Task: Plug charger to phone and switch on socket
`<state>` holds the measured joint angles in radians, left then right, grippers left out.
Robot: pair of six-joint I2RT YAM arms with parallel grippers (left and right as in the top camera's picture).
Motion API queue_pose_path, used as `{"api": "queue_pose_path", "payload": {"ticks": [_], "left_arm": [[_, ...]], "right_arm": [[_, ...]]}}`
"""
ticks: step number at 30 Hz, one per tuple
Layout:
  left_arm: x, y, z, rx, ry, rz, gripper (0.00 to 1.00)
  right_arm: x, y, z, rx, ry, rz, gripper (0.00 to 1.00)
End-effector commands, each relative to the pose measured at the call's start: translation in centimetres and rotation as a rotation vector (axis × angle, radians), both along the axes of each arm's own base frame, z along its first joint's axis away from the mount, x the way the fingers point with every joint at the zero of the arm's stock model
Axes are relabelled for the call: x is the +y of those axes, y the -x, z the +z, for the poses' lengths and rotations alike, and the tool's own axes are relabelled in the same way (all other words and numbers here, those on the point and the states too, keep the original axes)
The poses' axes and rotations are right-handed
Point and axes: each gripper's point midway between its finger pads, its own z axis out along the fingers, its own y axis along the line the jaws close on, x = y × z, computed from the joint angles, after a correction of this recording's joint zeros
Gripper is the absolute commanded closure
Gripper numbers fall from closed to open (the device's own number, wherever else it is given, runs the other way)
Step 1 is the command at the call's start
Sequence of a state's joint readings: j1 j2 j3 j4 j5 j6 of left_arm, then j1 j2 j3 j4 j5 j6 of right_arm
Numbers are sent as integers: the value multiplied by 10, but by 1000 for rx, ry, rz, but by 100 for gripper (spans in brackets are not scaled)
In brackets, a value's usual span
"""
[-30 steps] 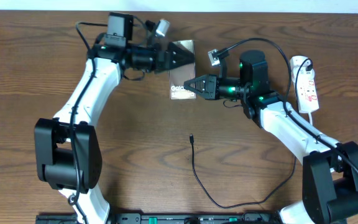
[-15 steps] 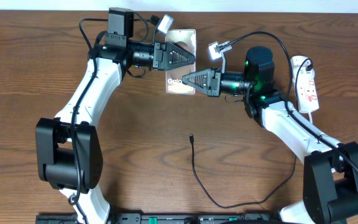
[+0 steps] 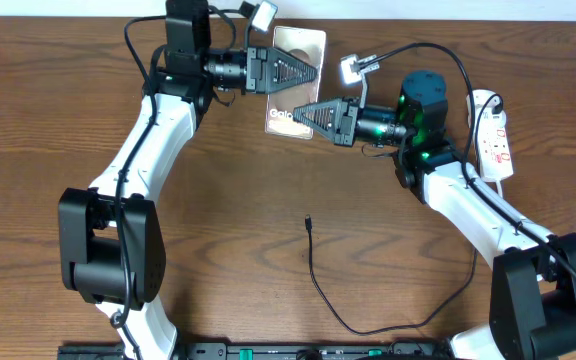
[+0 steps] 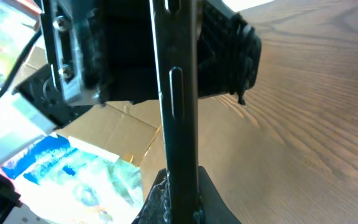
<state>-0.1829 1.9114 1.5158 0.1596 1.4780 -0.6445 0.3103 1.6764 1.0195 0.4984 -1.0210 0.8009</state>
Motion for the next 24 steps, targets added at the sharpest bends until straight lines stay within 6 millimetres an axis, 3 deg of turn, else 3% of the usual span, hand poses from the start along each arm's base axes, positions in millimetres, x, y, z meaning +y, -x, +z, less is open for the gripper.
{"api": "queue_pose_path", "payload": {"ticks": [1, 5, 24], "left_arm": [[-11, 25, 22, 49, 28, -117, 69], [-11, 25, 22, 56, 27, -117, 80], [-11, 25, 21, 57, 27, -119, 81]], "right_arm": [[0, -15, -6, 48, 6, -87, 99], [-1, -17, -6, 46, 8, -103, 99], [-15, -32, 7, 69, -49, -166, 99]]}}
